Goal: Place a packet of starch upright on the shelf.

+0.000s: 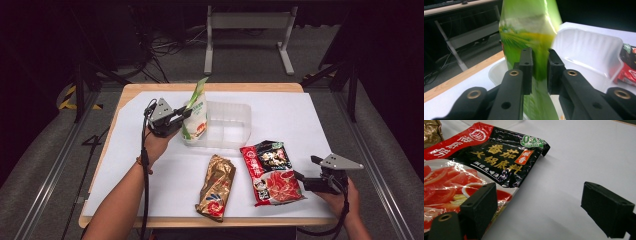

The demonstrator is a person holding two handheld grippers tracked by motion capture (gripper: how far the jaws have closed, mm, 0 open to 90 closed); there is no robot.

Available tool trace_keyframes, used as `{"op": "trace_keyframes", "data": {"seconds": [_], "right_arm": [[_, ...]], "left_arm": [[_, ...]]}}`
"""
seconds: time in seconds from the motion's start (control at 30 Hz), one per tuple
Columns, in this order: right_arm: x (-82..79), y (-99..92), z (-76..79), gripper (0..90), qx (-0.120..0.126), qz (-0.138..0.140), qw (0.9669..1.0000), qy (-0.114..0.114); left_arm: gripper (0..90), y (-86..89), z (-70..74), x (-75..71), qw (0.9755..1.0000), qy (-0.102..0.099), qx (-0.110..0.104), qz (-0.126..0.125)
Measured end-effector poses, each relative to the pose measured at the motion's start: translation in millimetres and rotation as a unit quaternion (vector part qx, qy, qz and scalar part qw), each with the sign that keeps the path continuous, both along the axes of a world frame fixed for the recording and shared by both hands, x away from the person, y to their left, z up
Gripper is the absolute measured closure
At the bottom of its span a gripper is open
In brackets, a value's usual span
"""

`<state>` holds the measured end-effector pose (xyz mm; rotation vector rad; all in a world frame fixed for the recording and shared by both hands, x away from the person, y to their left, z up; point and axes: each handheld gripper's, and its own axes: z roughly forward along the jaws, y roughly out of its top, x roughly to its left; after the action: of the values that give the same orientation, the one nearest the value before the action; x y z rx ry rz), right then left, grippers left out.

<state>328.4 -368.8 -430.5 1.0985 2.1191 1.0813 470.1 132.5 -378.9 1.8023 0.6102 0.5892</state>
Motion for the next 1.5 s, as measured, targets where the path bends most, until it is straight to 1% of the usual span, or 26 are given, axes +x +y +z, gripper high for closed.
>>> {"op": "trace_keyframes", "data": {"seconds": [0.17,0.2,0.23,0.27,0.3,0.37,0.43,0.5,0.57,0.6,0.73,0.77,0.83,0.87,0.93,0.97,1.03,1.07,1.13,1.17,1.2,1.23,1.27,1.37,1.43,1.5], "right_arm": [[0.3,-0.3,0.1,15.9,0.003,0.001,1.0,0.001],[0.3,-0.3,0.1,15.9,0.003,0.001,1.0,0.001],[0.2,-0.2,0.4,16.4,0.005,0.003,1.0,0.001],[0.1,-0.2,0.6,16.7,0.005,0.003,1.0,0.001],[0.0,-0.3,1.0,16.7,0.006,0.004,1.0,0.001],[-0.7,-0.4,1.4,16.2,0.006,0.003,1.0,-0.001],[-0.9,-1.1,1.3,16.0,0.007,0.0,1.0,-0.001],[-1.0,-1.8,1.1,15.8,0.008,-0.002,1.0,0.0],[-0.9,-2.1,1.1,15.8,0.007,-0.002,1.0,0.0],[-0.7,-2.2,1.2,15.8,0.007,-0.002,1.0,0.0],[0.5,-1.7,1.1,15.8,0.007,-0.002,1.0,0.001],[0.8,-1.4,1.0,15.8,0.006,-0.002,1.0,0.0],[1.3,-1.0,0.7,15.8,0.004,-0.002,1.0,0.001],[1.4,-1.1,0.7,15.8,0.004,-0.003,1.0,0.001],[1.6,-1.3,1.0,15.8,0.007,-0.003,1.0,0.001],[1.8,-1.4,1.3,15.8,0.007,-0.003,1.0,0.002],[3.3,-1.1,2.3,15.9,0.006,-0.004,1.0,0.0],[4.0,-0.6,2.6,15.9,0.005,-0.004,1.0,0.0],[5.3,0.7,2.5,16.0,0.004,0.0,1.0,0.0],[5.5,1.3,2.4,16.2,0.003,0.0,1.0,0.001],[5.9,1.8,1.9,16.1,0.002,0.002,1.0,0.002],[6.2,2.0,1.7,16.1,0.001,0.002,1.0,0.003],[6.3,2.0,1.5,16.1,0.001,0.003,1.0,0.003],[6.4,1.4,1.4,16.1,0.002,0.002,1.0,0.003],[5.8,1.7,1.4,16.1,0.002,0.002,1.0,0.004],[5.2,2.7,1.9,16.1,0.002,0.005,1.0,0.003]], "left_arm": [[72.6,10.3,-0.1,-10.5,0.9999,0.008,0.008,-0.009],[69.1,10.3,-0.1,-10.5,0.9999,0.008,0.008,-0.009],[69.1,11.5,0.1,-11.9,0.9998,0.009,0.011,-0.011],[67.1,12.9,0.1,-14.9,0.9997,0.012,0.015,-0.017],[62.9,14.1,0.5,-17.2,0.9996,0.012,0.019,-0.02],[58.6,16.3,0.7,-23.1,0.9991,0.011,0.029,-0.029],[53.9,18.1,0.1,-30.5,0.9984,0.012,0.039,-0.04],[47.7,18.5,-1.3,-37.7,0.9973,0.02,0.051,-0.049],[44.7,19.0,-3.2,-43.4,0.9962,0.024,0.058,-0.06],[42.1,18.9,-4.0,-45.7,0.9959,0.028,0.057,-0.064],[36.4,18.4,-9.7,-56.5,0.9927,0.049,0.064,-0.09],[35.8,18.4,-12.0,-58.8,0.9915,0.056,0.069,-0.095],[32.1,17.8,-17.2,-63.1,0.9892,0.064,0.087,-0.099],[30.8,18.1,-20.0,-64.9,0.9879,0.071,0.091,-0.103],[28.8,19.5,-24.9,-66.7,0.9855,0.086,0.088,-0.117],[28.1,20.3,-28.0,-68.0,0.9848,0.089,0.086,-0.122],[26.1,21.3,-32.4,-69.3,0.9843,0.094,0.081,-0.125],[25.8,20.9,-34.3,-69.1,0.9833,0.1,0.081,-0.128],[24.9,19.3,-36.6,-69.5,0.9826,0.101,0.083,-0.132],[25.0,18.9,-37.6,-69.9,0.9821,0.106,0.077,-0.136],[24.9,18.4,-38.5,-69.9,0.9813,0.108,0.075,-0.141],[24.9,17.1,-39.7,-70.9,0.9806,0.11,0.077,-0.142],[24.8,15.8,-40.5,-71.1,0.9799,0.11,0.084,-0.144],[24.0,10.9,-43.2,-71.3,0.9779,0.119,0.083,-0.15],[22.4,7.0,-44.6,-71.1,0.9767,0.125,0.089,-0.15],[22.0,3.9,-45.8,-70.9,0.9751,0.132,0.092,-0.153]]}}
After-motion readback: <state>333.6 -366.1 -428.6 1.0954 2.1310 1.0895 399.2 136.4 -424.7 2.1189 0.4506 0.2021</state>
